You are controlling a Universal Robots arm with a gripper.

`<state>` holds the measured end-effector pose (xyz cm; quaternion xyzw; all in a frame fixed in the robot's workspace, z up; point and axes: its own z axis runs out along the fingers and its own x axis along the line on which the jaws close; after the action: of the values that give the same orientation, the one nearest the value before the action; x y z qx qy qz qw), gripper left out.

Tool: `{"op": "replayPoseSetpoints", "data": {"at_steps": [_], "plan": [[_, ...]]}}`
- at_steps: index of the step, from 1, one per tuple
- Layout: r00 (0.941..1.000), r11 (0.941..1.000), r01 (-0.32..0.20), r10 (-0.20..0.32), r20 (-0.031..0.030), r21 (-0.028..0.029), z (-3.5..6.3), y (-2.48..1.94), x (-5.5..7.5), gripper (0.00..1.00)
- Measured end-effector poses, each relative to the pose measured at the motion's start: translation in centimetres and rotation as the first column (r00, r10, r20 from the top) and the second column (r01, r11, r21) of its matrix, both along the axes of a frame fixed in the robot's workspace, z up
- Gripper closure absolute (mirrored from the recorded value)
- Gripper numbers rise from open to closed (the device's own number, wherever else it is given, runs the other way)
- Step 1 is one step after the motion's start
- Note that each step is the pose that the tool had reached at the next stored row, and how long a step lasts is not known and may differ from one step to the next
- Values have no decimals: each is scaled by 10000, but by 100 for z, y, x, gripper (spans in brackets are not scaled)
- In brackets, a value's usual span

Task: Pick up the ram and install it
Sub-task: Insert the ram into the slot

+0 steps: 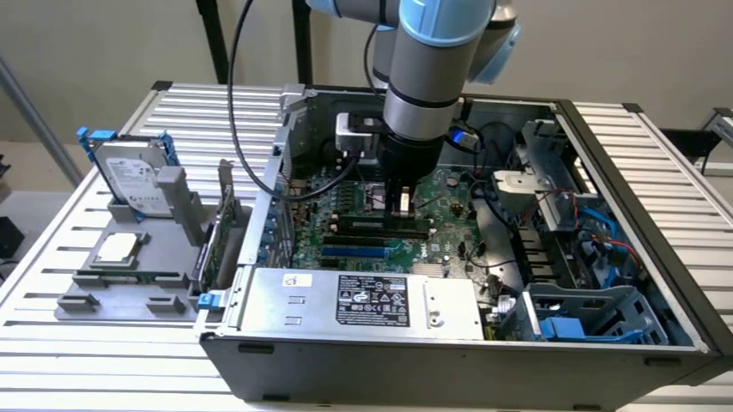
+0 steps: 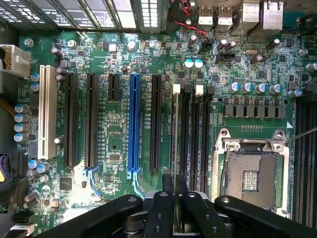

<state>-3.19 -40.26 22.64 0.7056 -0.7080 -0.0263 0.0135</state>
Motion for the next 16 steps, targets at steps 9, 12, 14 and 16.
{"op": "replayPoseSetpoints", "data": {"at_steps": [9, 12, 14, 16], "plan": [[10000, 10000, 8, -8, 0, -35, -12, 11, 0, 87], [10000, 10000, 11, -11, 11, -10, -26, 29, 1, 87], [10000, 10000, 9, -9, 1, -33, -21, 34, 0, 87], [10000, 10000, 8, -8, 1, -50, -23, 36, 1, 87]]}}
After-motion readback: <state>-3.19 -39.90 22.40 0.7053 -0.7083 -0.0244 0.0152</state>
